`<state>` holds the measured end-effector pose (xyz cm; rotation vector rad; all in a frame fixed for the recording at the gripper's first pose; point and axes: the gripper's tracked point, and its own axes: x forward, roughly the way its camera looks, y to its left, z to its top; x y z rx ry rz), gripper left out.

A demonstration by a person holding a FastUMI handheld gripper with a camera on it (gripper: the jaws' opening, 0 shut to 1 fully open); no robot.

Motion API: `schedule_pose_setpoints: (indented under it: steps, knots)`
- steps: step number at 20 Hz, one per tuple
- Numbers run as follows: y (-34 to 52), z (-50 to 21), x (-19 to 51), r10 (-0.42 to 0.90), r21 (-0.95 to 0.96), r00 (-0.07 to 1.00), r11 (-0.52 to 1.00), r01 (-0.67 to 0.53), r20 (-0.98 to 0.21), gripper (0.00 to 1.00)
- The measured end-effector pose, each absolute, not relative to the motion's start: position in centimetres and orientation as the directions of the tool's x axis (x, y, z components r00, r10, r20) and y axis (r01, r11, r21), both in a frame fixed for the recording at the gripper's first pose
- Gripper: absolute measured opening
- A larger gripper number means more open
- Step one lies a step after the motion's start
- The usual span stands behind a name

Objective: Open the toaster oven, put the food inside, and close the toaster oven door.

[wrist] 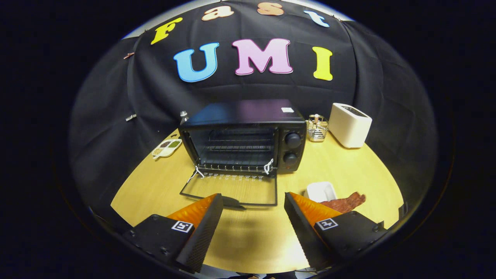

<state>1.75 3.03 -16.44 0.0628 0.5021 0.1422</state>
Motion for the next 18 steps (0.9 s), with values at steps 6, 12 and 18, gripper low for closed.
schedule_pose_setpoints:
  steps: [6,12,18]
  knots:
    - [-4.6,-13.1,2.8,0.114,0.128,0.881,0.990,-0.062,-0.459,0.99]
    - [-11.6,-14.7,5.6,0.112,0.191,0.858,0.981,-0.016,-0.502,0.99]
    - [-15.2,-19.5,6.2,0.191,0.250,0.769,0.967,-0.042,-0.610,0.99]
